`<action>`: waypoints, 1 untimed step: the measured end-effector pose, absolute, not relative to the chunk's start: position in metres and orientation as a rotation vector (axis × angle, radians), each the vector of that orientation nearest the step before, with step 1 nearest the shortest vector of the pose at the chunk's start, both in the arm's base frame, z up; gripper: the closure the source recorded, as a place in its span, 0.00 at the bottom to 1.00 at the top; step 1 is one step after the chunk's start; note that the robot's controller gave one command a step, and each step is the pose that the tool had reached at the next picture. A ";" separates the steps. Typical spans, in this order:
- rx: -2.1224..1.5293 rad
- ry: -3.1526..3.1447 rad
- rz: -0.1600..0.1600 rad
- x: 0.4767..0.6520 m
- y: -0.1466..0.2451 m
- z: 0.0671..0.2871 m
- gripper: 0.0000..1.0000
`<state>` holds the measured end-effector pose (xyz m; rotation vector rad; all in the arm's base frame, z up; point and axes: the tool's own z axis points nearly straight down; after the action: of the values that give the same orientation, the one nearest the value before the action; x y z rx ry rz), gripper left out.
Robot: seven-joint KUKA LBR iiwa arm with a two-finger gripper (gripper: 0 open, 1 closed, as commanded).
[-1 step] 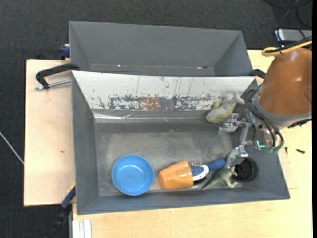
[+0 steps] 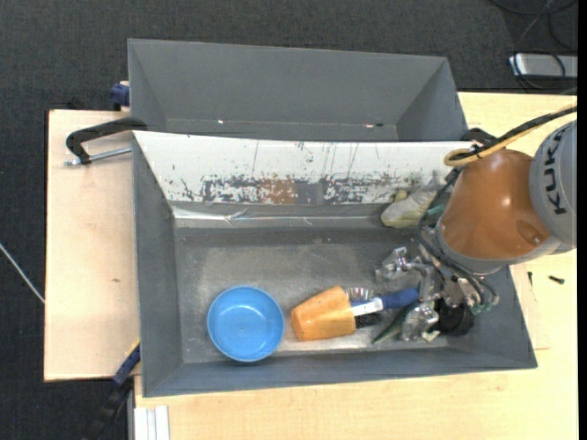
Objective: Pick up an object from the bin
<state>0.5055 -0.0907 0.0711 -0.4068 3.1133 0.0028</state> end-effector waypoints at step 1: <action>-0.408 3.107 0.000 0.507 -0.090 0.072 1.00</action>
Offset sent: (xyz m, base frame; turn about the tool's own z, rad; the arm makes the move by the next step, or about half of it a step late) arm 0.0000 0.0000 0.0000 0.0000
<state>0.5073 -0.0904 0.0725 -0.4080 3.1066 0.0000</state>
